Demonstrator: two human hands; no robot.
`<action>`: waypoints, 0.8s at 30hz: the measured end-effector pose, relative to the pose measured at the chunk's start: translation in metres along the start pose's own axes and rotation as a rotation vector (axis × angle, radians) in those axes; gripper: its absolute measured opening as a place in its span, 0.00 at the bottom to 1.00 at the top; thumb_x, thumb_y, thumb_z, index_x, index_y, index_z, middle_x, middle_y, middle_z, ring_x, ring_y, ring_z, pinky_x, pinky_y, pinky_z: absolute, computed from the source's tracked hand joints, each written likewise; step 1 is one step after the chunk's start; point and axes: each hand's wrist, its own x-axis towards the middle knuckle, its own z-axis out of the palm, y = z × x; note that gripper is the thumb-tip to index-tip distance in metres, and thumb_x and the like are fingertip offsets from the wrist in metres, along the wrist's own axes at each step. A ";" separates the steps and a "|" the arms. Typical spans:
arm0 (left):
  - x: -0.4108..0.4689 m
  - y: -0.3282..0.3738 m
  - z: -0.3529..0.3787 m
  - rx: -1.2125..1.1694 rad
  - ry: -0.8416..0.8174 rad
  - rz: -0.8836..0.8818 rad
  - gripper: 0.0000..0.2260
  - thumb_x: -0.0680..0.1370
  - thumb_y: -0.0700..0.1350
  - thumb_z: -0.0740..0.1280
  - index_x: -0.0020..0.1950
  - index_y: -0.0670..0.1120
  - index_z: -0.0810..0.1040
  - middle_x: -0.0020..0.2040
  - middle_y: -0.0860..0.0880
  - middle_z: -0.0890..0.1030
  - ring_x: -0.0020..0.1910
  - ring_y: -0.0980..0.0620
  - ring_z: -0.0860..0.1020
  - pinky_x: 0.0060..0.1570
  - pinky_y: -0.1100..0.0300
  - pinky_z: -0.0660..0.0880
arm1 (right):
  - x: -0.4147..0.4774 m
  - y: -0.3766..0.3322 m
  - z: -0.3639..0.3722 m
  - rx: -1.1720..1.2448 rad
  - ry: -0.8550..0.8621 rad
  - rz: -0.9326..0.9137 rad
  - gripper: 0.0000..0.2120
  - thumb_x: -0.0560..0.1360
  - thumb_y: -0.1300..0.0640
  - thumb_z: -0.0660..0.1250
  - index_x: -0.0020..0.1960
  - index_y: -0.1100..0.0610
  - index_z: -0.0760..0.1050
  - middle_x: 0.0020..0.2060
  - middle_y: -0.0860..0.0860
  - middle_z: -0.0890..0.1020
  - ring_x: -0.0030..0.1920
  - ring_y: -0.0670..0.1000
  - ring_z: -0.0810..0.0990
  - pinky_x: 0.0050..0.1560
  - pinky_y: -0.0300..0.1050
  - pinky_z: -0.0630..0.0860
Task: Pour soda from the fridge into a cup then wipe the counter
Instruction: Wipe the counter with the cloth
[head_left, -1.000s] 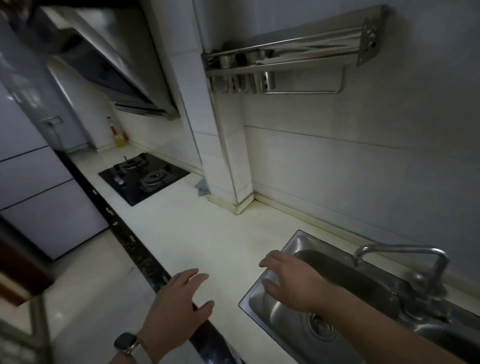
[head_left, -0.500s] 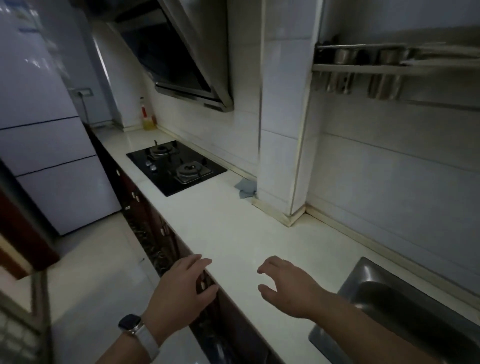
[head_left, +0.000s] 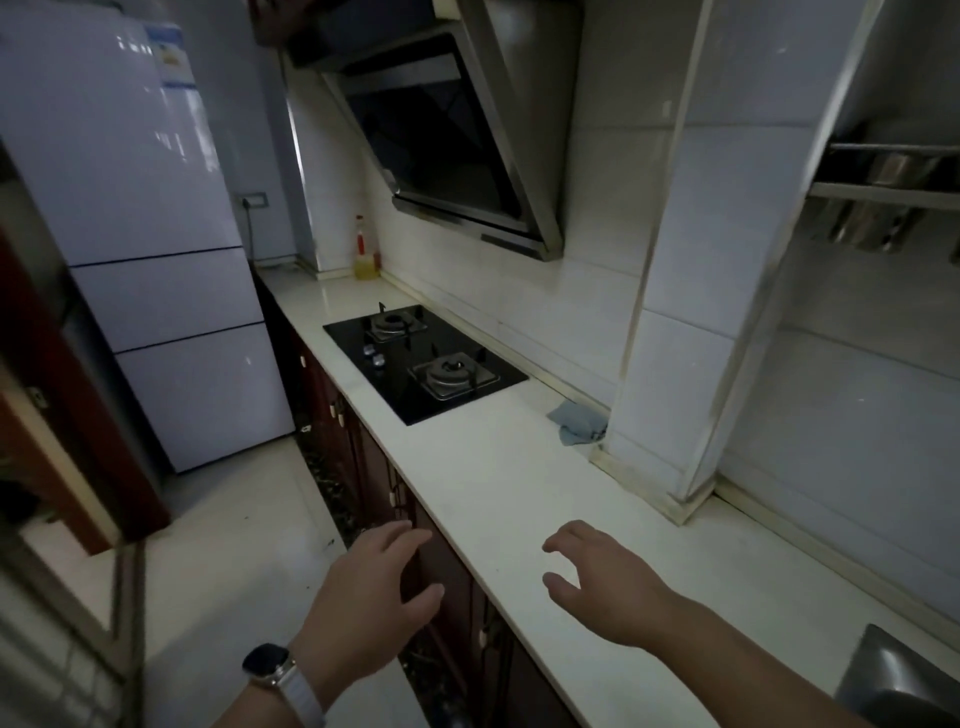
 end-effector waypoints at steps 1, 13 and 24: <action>0.005 -0.006 0.002 -0.002 -0.016 -0.006 0.27 0.76 0.63 0.63 0.74 0.59 0.65 0.75 0.58 0.64 0.73 0.57 0.61 0.71 0.60 0.62 | 0.008 0.001 0.004 0.001 -0.013 0.003 0.22 0.79 0.41 0.57 0.70 0.47 0.68 0.67 0.40 0.68 0.65 0.44 0.70 0.62 0.41 0.70; 0.156 -0.076 0.027 0.056 -0.166 -0.038 0.28 0.76 0.64 0.62 0.75 0.60 0.62 0.76 0.58 0.61 0.74 0.57 0.60 0.73 0.59 0.60 | 0.168 0.040 0.047 0.097 -0.081 0.052 0.22 0.80 0.43 0.57 0.71 0.49 0.67 0.67 0.44 0.69 0.66 0.47 0.69 0.63 0.42 0.68; 0.320 -0.083 0.014 0.101 -0.150 0.115 0.28 0.77 0.62 0.63 0.75 0.57 0.64 0.76 0.55 0.64 0.74 0.56 0.61 0.72 0.61 0.60 | 0.284 0.080 0.011 0.137 0.002 0.097 0.23 0.80 0.42 0.57 0.71 0.50 0.68 0.67 0.45 0.70 0.65 0.47 0.70 0.63 0.42 0.69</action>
